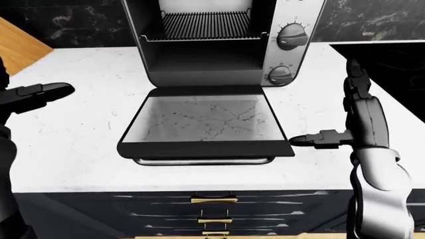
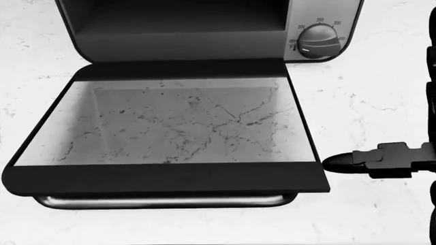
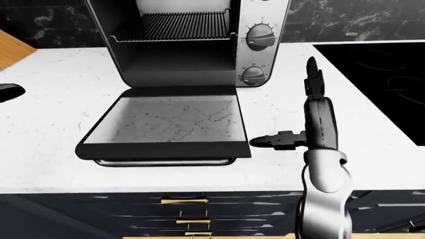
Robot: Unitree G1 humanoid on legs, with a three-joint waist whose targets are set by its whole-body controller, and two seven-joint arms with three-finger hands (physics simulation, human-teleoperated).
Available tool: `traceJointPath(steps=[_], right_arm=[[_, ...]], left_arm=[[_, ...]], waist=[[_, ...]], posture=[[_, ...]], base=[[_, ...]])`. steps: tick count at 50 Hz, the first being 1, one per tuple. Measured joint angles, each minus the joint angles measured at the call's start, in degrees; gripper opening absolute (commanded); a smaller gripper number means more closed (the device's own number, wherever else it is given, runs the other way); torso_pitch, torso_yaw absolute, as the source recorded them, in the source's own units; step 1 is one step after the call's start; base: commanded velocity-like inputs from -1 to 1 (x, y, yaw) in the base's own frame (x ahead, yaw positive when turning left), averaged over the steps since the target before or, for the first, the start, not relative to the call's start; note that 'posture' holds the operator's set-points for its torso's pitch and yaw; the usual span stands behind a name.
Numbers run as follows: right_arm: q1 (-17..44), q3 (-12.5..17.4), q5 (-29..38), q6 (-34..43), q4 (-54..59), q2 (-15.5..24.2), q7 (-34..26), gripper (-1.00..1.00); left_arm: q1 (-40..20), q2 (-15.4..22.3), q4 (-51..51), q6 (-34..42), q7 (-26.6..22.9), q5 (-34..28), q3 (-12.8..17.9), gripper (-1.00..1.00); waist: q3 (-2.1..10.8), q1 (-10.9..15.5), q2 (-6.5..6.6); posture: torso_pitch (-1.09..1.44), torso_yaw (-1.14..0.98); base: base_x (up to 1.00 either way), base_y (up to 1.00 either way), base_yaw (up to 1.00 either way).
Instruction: Close the toaster oven door.
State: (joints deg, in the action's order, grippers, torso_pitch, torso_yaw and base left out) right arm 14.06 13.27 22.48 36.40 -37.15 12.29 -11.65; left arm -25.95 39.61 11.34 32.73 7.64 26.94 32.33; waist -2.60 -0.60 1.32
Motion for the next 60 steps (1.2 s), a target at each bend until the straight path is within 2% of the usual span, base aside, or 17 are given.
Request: traceJointPath(steps=[32,60], right_arm=[[-0.5,-1.6,3.7,-5.1,5.6,-1.6,2.9,1.00],[-0.4,-6.5,5.2,-10.7,11.7,-5.0,7.2,1.00]], left_arm=[[0.2,-0.3,0.0,-0.1,0.0,-0.3,0.0,1.00],[0.3,-0.2,-0.2,-0.2,0.0,-0.1,0.2,1.00]], waist=[[0.09,0.0,0.13],[0.15,-0.1,0.34]], posture=[[0.00,0.00],[0.00,0.00]], base=[[0.00,0.00,0.00],[0.00,0.00,0.00]])
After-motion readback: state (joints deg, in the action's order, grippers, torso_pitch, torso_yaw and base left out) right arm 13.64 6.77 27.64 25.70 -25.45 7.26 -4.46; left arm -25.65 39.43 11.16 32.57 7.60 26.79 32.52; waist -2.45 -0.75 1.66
